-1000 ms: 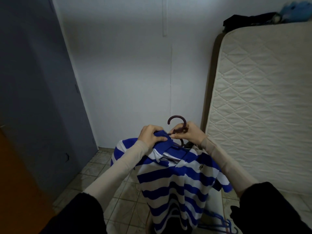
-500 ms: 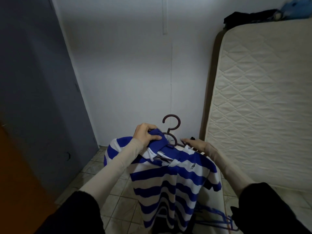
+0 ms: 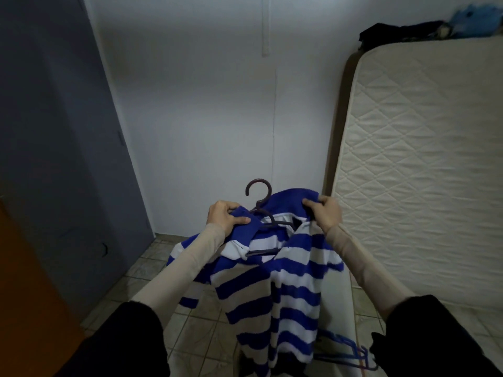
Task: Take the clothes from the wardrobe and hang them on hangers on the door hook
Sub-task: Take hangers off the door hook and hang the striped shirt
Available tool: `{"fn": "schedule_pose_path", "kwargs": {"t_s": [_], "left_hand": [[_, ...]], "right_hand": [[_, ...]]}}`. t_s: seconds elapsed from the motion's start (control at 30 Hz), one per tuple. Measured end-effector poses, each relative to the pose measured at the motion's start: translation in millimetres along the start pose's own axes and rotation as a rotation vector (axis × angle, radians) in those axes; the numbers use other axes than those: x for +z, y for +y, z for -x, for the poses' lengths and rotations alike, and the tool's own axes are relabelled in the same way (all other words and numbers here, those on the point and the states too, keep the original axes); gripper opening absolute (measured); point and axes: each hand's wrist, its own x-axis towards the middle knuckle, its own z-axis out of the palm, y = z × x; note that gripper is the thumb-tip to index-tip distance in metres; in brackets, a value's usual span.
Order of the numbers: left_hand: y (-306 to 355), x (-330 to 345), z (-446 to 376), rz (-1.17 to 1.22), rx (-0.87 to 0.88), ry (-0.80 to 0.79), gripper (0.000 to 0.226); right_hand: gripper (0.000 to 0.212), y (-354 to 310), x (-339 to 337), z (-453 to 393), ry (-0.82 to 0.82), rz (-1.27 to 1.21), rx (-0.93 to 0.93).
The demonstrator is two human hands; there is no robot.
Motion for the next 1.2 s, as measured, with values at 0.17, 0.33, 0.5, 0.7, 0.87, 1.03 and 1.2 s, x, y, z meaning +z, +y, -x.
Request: {"fn": "schedule_pose_path", "kwargs": {"t_s": [0.17, 0.33, 0.5, 0.7, 0.87, 1.03, 1.2], "left_hand": [[2.6, 3.9, -5.5, 0.058, -0.134, 0.098, 0.044], [14.7, 2.6, -8.7, 0.173, -0.104, 0.19, 0.035], [23.3, 4.4, -11.8, 0.149, 0.07, 0.101, 0.02], [30.8, 8.2, -8.9, 0.087, 0.193, -0.012, 0.02], [29.6, 8.7, -5.1, 0.115, 0.179, -0.038, 0.02], [27.3, 4.4, -6.4, 0.292, 0.097, -0.029, 0.018], [24.5, 1.4, -11.6, 0.517, -0.013, 0.077, 0.012]], "right_hand": [[0.011, -2.5, -13.0, 5.5, -0.159, -0.25, -0.037], [0.03, -14.2, -32.7, 22.8, -0.64, -0.04, -0.145], [0.013, -12.9, -25.9, 3.7, -0.32, 0.224, -0.435], [0.038, -17.3, -11.3, 2.1, -0.514, 0.514, -0.439], [0.008, -9.7, -13.5, 7.0, -0.481, 0.548, -0.417], [0.004, -5.7, -19.7, 6.3, -0.417, 0.498, -0.444], [0.006, 3.1, -27.3, 4.8, -0.353, 0.457, -0.435]]}}
